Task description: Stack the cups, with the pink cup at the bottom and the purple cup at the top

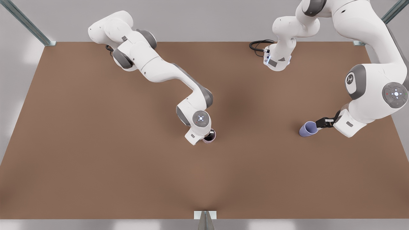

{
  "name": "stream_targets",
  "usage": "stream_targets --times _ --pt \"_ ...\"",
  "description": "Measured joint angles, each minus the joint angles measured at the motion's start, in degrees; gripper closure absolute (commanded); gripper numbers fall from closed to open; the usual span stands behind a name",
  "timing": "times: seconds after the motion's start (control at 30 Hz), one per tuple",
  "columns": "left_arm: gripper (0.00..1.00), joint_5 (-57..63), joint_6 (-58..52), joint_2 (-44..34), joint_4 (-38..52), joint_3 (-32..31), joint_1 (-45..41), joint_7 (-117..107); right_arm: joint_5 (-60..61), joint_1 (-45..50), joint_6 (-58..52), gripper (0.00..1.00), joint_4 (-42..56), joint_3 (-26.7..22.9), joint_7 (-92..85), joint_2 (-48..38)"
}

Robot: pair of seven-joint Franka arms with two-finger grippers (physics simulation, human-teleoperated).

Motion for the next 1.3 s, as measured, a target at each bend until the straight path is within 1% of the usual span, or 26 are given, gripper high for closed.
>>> stream_targets --times 0.07,0.23,0.27,0.37,0.4,0.5,0.63,0.8,0.93,1.0,1.03,1.07,1.1,1.13,1.17,1.23,1.27,1.3 --pt "0.0 0.0 0.3 -0.5 -1.4 0.0 0.0 0.0 0.0 0.0 0.1 0.79 0.8 0.2 1.1 0.9" --pt "0.0 0.1 6.1 -3.4 -14.5 0.9 0.1 0.0 0.1 0.0 0.6 0.79 1.3 0.4 3.5 1.9" --pt "0.0 0.1 7.7 -3.3 -16.5 1.4 0.5 0.0 0.1 0.0 0.7 0.73 1.3 0.4 3.9 2.1" --pt "0.0 0.1 14.0 -2.0 -22.3 3.2 2.1 0.1 0.0 0.0 1.0 0.51 1.3 0.5 5.1 2.2" --pt "0.0 0.0 15.8 -0.8 -22.8 3.6 2.8 0.1 0.0 0.0 1.1 0.49 1.2 0.5 5.4 2.2" --pt "0.0 -0.1 20.4 1.9 -24.8 4.8 4.4 0.3 0.0 0.0 1.4 0.48 1.2 0.4 6.3 2.2" --pt "0.0 -0.4 26.0 1.8 -31.1 7.5 5.0 0.8 0.0 -0.1 1.3 0.48 1.1 0.1 7.2 1.8" --pt "0.0 -0.7 32.5 1.8 -38.0 8.3 4.9 1.7 0.1 -0.6 1.0 0.48 1.0 0.0 8.1 1.6" --pt "0.0 -0.7 35.8 2.6 -39.4 9.2 4.9 2.3 0.5 -1.4 0.6 0.48 0.7 0.4 8.7 -0.8" --pt "0.0 -0.7 36.7 3.0 -39.7 9.4 5.0 2.5 0.7 -2.4 0.2 0.48 -0.1 1.3 8.9 -4.0" --pt "0.0 -0.7 37.1 3.2 -40.0 9.4 4.9 2.6 0.8 -3.9 0.1 0.48 -2.7 2.0 8.8 -7.3" --pt "0.0 -0.8 37.4 3.3 -40.2 9.5 4.9 2.7 1.2 -6.1 0.0 0.39 -6.0 2.3 8.6 -11.8" --pt "0.0 -0.8 37.6 3.4 -40.3 9.5 4.9 2.8 2.4 -9.3 -0.2 0.23 -11.0 2.5 8.1 -18.1" --pt "0.0 -0.8 37.8 3.6 -40.4 9.5 4.9 2.9 3.8 -13.4 -0.7 0.0 -16.9 2.4 7.2 -25.5" --pt "0.0 -0.8 38.0 4.1 -40.4 9.5 4.9 3.0 4.8 -17.3 -1.8 0.0 -22.3 1.1 6.2 -32.6" --pt "0.0 -1.5 38.3 4.9 -40.4 9.4 4.9 3.2 5.9 -24.9 -6.4 0.0 -25.5 -0.6 3.4 -40.6" --pt "0.07 -1.8 38.4 5.4 -40.4 9.4 4.8 3.3 5.6 -28.8 -8.3 0.0 -26.2 -1.1 1.4 -42.8" --pt "0.29 -2.0 38.5 5.8 -40.4 9.4 4.8 3.3 4.8 -31.5 -9.9 0.0 -26.3 -3.6 -0.8 -43.9"
